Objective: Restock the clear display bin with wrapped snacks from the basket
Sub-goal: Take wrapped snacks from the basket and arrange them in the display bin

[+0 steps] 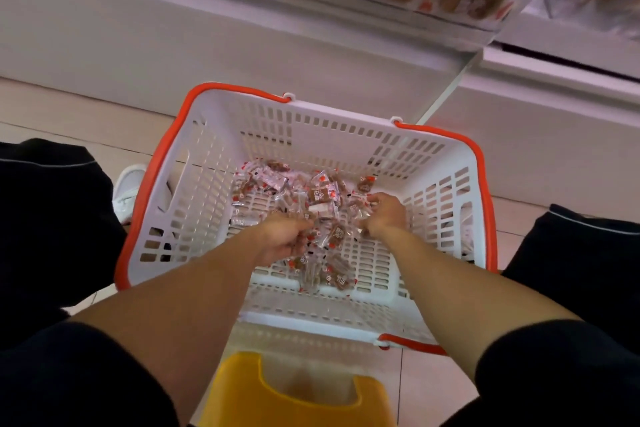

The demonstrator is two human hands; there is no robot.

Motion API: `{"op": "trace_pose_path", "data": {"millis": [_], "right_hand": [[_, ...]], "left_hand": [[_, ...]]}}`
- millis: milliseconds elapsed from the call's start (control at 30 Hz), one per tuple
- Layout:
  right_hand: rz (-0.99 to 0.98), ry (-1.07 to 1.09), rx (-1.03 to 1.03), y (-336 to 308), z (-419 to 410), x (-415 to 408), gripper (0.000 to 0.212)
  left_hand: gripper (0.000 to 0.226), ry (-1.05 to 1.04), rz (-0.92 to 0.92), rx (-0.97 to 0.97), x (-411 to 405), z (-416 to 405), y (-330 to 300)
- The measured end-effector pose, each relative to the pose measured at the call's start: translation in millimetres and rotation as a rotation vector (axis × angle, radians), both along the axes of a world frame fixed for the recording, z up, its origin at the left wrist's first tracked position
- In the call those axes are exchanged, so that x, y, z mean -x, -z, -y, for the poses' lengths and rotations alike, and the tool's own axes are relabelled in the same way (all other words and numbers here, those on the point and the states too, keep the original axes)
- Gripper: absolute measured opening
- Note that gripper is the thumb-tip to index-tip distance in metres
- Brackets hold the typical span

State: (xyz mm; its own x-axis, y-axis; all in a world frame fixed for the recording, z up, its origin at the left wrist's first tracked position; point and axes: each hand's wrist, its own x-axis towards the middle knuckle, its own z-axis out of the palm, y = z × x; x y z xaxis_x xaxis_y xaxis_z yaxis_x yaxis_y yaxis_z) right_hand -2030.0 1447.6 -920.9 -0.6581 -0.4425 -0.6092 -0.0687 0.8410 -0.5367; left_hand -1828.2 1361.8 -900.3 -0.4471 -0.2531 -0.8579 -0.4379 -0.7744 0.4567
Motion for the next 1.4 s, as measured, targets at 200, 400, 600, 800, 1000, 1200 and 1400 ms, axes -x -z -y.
{"op": "trace_pose_path", "data": {"millis": [200, 400, 600, 800, 1000, 1200, 1400], "right_hand": [[-0.109, -0.166, -0.161, 21, -4, -10, 0.041], [-0.114, -0.426, -0.302, 14, 1, -17, 0.052], [0.033, -0.558, -0.246, -42, 13, -5, 0.041], [0.410, -0.494, 0.162, -164, 34, 6, 0.047], [0.264, -0.552, 0.359, -286, 18, 20, 0.043], [-0.048, -0.605, 0.562, -364, 10, 10, 0.064], [-0.119, -0.647, 0.772, -374, 22, -12, 0.100]], "left_hand": [[0.020, -0.022, 0.008, -0.020, 8, 2, 12], [0.029, -0.014, 0.096, 0.084, 16, 3, 9], [0.024, -0.114, -0.086, -0.001, 14, 10, -10], [0.037, 0.143, -0.348, -0.122, 30, 41, -88], [0.053, 0.518, -0.463, -0.039, 56, 63, -227], [0.049, 0.806, -0.384, 0.321, 56, 59, -328], [0.042, 0.560, -0.537, 0.366, 39, 61, -347]]}}
